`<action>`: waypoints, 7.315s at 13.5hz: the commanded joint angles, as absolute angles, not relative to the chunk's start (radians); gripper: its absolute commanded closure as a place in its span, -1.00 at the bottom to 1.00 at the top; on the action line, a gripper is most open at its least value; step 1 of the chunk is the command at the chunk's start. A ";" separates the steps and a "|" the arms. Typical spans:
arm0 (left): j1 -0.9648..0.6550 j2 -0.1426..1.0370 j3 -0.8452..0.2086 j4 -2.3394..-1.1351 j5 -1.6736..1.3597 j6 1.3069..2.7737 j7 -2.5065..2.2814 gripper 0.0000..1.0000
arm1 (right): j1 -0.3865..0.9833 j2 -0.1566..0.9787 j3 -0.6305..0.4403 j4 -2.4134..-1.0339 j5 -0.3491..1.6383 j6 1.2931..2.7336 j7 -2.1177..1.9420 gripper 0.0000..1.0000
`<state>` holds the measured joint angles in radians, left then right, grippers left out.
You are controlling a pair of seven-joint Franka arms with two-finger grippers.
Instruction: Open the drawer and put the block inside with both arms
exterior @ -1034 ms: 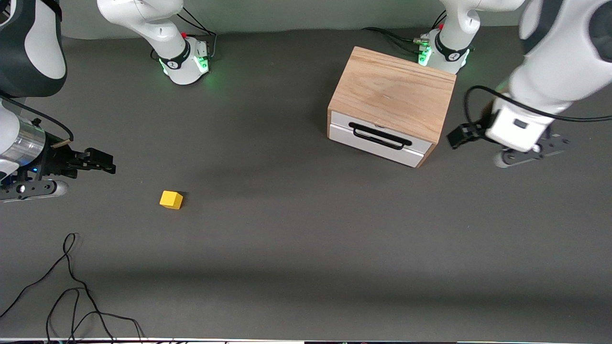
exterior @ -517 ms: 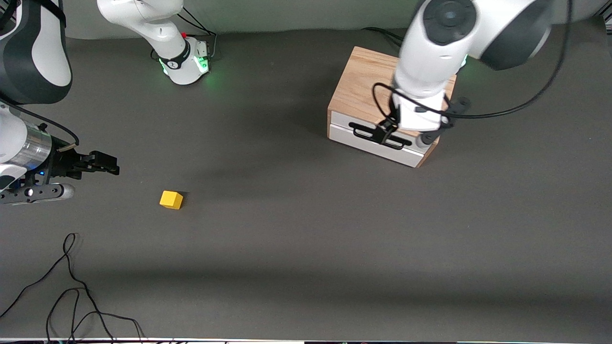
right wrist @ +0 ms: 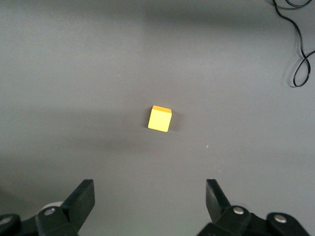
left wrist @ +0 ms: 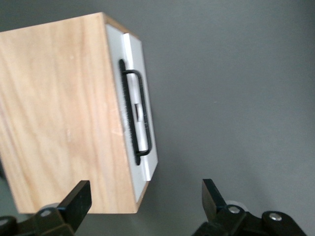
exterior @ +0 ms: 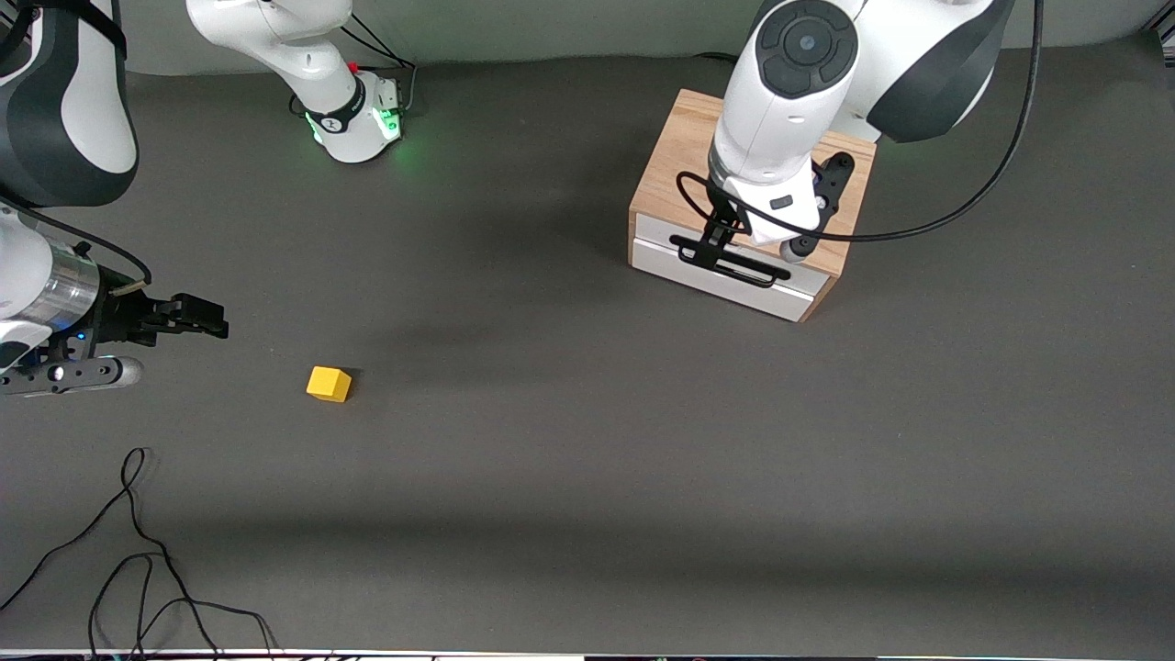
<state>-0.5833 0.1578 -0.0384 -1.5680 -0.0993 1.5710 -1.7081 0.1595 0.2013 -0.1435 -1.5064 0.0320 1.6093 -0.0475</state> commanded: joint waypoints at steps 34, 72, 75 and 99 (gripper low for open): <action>-0.617 0.374 -0.008 -1.769 -0.003 1.821 -1.824 -1.00 | 0.195 0.297 -0.138 -1.987 0.049 2.235 -0.043 -1.00; -0.584 0.621 -0.009 -1.488 -0.018 1.979 -1.726 -1.00 | 0.183 0.428 -0.146 -2.154 0.124 2.608 -0.060 -0.10; -0.584 0.656 -0.009 -1.434 -0.018 1.979 -1.727 -1.00 | 0.186 0.419 -0.144 -2.135 0.123 2.596 -0.060 0.03; -0.558 0.701 -0.003 -1.286 0.006 2.109 -1.726 -1.00 | 0.190 0.413 -0.137 -1.401 0.123 1.763 -0.054 0.26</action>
<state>-0.5621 0.6859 -0.0064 -1.3449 -0.0125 2.1183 -1.7352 0.1853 0.4022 -0.1371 -1.4389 0.1092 1.8031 -0.0472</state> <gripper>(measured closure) 0.000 0.441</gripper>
